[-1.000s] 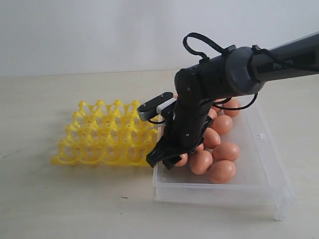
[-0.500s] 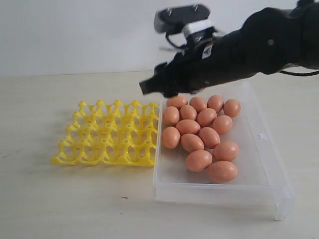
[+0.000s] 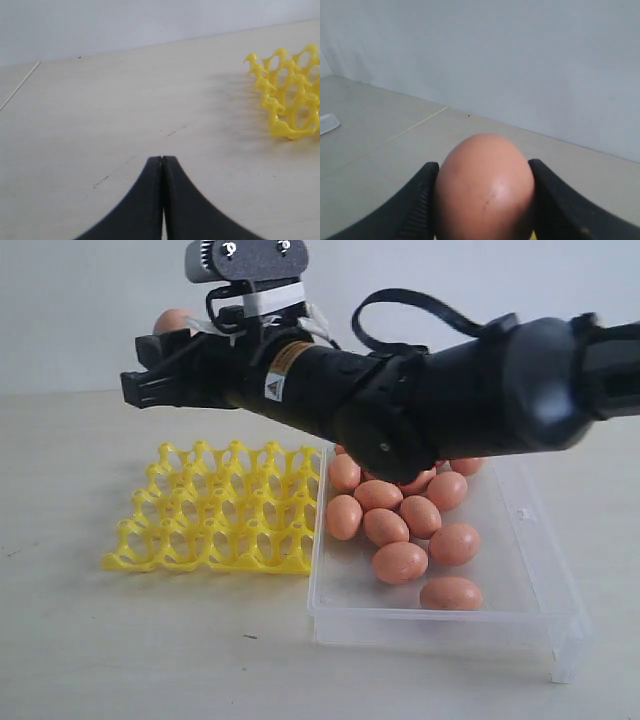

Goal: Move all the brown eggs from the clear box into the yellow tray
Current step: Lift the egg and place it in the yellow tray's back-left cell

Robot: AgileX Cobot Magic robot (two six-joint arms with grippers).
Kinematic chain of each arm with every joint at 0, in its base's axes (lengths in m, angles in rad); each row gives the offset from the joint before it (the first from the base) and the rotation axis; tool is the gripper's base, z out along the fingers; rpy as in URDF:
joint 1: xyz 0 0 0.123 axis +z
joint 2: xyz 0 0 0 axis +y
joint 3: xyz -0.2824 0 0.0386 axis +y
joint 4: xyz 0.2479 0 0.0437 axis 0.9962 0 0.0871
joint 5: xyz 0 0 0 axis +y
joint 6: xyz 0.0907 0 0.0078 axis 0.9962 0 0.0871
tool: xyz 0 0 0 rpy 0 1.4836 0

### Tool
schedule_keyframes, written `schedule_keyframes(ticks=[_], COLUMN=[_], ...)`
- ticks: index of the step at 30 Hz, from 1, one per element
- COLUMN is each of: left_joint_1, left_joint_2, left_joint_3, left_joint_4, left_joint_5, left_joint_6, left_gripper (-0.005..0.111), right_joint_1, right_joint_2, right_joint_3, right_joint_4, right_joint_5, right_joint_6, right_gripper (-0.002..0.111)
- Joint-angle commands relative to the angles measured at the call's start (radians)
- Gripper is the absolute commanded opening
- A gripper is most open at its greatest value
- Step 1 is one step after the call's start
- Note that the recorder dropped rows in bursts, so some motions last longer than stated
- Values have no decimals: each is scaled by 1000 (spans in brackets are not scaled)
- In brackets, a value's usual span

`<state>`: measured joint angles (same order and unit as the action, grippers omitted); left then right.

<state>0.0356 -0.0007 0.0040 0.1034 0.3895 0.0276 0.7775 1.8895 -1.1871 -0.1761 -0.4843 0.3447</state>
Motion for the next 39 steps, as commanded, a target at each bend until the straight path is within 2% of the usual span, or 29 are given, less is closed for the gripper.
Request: schedule_keyframes(ticks=[1,5,10,25,37,39], left_joint_1=[-6,-6,-6,-6,-6,-6], left_joint_2=[1,1,1,1,1,1], left_joint_3=[-4,-4,-4,-4,-4,-4], left_joint_4=[-2,-2,-2,-2,-2,-2], left_joint_5=[-9,-9,-9,-9,-9,-9], left_joint_6=[-4,-4,-4,-4,-4,-4], left_gripper=[0,0,0,0,0,0], right_joint_1=[-5,-17,-17,-64,-67,-67], right_joint_2=[167,311,412,550,685,705], right_joint_3=[-171,-350,-466,-511,-743,-777], right_joint_4=[-78,-142,-158,-104,-118,-118], right_joint_5=[22,70,105,63,143,153], right_joint_6=[54,103,103,56,84,84], right_gripper=[0,0,0,0,0,3])
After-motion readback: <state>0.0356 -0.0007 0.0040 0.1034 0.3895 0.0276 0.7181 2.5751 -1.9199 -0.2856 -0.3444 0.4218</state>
